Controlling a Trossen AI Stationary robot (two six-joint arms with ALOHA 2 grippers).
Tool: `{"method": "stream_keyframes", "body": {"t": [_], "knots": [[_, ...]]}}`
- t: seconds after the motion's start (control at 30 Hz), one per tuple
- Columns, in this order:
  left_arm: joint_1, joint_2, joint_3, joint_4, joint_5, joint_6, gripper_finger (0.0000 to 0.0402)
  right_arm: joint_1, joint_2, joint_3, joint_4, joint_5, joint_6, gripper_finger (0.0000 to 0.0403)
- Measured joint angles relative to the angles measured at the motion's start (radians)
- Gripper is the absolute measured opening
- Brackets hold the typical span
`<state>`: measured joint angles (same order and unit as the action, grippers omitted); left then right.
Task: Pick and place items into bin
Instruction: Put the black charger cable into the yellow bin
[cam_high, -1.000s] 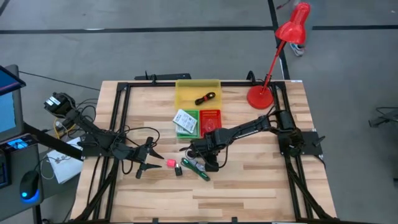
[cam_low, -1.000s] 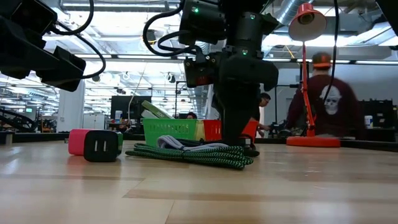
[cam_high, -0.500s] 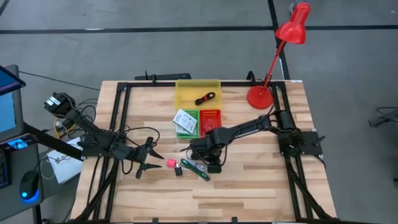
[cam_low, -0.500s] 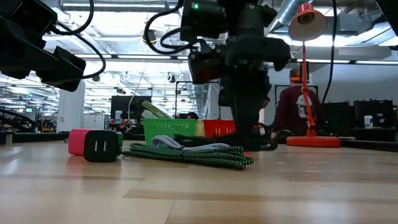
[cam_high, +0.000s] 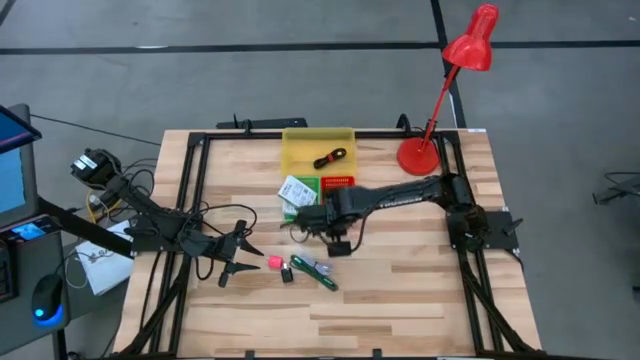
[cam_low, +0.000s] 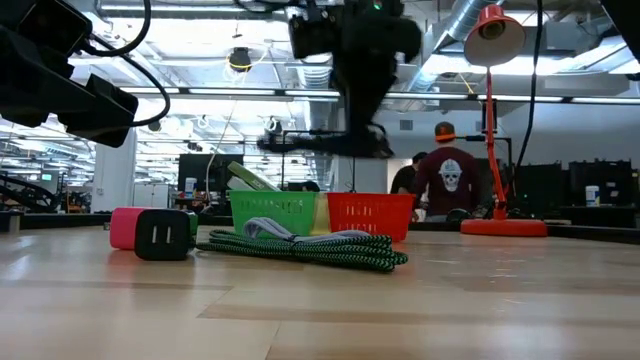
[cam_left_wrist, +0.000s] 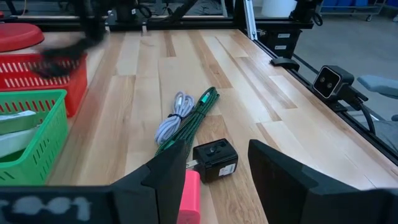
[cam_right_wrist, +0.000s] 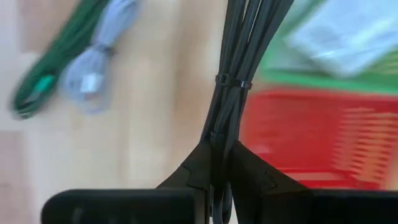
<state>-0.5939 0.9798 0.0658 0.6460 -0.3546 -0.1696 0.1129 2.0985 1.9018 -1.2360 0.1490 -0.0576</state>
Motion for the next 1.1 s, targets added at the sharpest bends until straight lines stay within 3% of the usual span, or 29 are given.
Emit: {"method": "stream_keyframes", "body": {"t": [0.17, 0.33, 0.63, 0.77, 1.1], "knots": [[0.000, 0.000, 0.000, 0.000, 0.000, 0.000, 0.0167, -0.063, -0.001, 0.117, -0.020, 0.146, -0.111, 0.0027], [0.000, 0.000, 0.000, 0.000, 0.000, 0.000, 0.0167, -0.168, -0.002, 0.179, 0.008, 0.194, -0.233, 0.0028], [0.000, 0.000, 0.000, 0.000, 0.000, 0.002, 0.0167, -0.398, -0.003, 0.182, 0.091, 0.191, -0.318, 0.0027], [0.000, 0.000, 0.000, -0.001, 0.000, 0.003, 0.0167, -0.483, -0.003, 0.182, 0.146, 0.105, -0.339, 0.0031], [0.000, 0.000, 0.000, -0.001, 0.000, 0.007, 0.0167, -0.548, -0.001, 0.182, 0.238, 0.031, -0.372, 0.0060]]}}
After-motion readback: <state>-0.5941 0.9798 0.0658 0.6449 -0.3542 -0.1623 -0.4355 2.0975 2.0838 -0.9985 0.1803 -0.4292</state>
